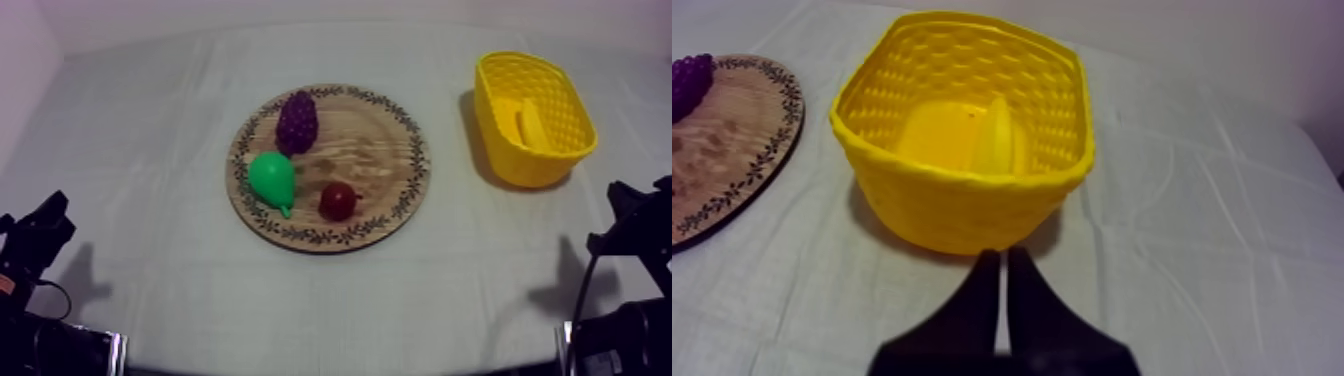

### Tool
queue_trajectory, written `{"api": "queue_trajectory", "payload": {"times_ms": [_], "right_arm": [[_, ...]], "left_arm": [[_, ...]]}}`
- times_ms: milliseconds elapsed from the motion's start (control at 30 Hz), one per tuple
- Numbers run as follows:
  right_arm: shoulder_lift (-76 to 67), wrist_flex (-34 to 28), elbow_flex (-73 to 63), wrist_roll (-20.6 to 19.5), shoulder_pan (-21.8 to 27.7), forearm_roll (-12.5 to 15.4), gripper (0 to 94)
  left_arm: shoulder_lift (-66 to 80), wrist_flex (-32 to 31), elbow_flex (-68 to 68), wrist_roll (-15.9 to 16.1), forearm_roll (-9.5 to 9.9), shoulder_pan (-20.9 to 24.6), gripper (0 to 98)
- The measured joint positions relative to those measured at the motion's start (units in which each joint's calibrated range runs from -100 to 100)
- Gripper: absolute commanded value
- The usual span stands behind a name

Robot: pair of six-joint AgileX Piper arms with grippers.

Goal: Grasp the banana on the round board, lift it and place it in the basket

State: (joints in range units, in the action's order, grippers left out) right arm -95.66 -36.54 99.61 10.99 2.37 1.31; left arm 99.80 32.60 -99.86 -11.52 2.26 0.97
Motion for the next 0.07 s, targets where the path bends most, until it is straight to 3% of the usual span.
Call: {"api": "queue_trajectory", "payload": {"times_ms": [67], "right_arm": [[0.0, 0.0, 0.0, 0.0, 0.0, 0.0, 0.3]], "left_arm": [[0.0, 0.0, 0.0, 0.0, 0.0, 0.0, 0.1]]}}
